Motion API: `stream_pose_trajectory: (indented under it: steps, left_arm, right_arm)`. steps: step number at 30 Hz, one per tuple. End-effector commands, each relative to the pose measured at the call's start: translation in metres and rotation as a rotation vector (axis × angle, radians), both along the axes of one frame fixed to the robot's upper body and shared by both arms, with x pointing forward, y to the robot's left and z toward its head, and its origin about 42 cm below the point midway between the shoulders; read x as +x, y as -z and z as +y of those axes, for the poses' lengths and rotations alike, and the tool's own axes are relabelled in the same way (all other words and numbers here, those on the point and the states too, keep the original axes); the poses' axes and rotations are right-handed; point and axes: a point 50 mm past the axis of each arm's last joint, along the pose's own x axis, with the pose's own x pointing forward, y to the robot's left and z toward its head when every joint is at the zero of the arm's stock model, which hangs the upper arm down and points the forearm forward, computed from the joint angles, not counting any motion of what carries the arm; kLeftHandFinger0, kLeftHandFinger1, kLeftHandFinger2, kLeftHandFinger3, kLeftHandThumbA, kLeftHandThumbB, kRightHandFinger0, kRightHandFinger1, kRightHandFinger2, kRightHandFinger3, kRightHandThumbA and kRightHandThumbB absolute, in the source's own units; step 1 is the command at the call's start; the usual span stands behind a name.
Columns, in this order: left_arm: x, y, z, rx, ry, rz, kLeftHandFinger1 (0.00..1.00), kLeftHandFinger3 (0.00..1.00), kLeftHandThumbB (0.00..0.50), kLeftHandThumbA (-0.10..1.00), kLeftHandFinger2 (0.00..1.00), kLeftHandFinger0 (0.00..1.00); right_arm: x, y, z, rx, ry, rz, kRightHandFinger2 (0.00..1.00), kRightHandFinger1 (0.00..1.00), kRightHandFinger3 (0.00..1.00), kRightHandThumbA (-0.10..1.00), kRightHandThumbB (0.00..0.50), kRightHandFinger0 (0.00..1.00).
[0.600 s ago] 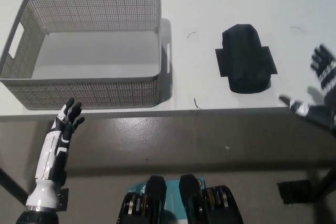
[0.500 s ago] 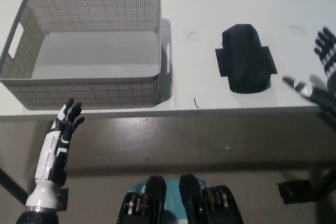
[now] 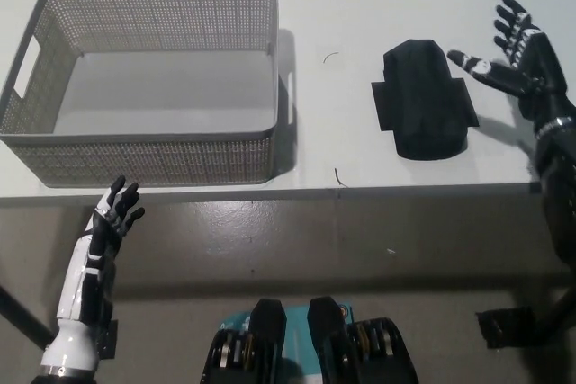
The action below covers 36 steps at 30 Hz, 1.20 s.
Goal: Use the right hand to push the pencil case on the right hand side to the container on the left side
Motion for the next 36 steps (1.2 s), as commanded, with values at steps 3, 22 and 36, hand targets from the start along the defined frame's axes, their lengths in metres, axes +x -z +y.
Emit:
stream_pose_trajectory:
  steps: [3, 22, 36]
  left_arm:
    - [-0.002, -0.013, 0.000, 0.001, 0.026, -0.085, 1.00, 1.00, 0.099, 1.00, 1.00, 1.00]
    - [0.000, -0.020, 0.004, 0.008, 0.012, -0.095, 1.00, 1.00, 0.111, 1.00, 1.00, 1.00]
    - [0.001, -0.020, 0.002, 0.001, 0.011, -0.099, 1.00, 1.00, 0.126, 1.00, 1.00, 1.00]
  right_arm:
    - [0.029, -0.039, 0.011, -0.007, 0.025, -0.020, 1.00, 1.00, 1.00, 1.00, 0.184, 1.00]
    - [0.012, 0.032, 0.059, 0.105, -0.011, 0.210, 1.00, 1.00, 1.00, 1.00, 0.177, 1.00]
    - [0.004, 0.036, 0.133, 0.184, -0.102, 0.152, 1.00, 1.00, 1.00, 1.00, 0.164, 1.00]
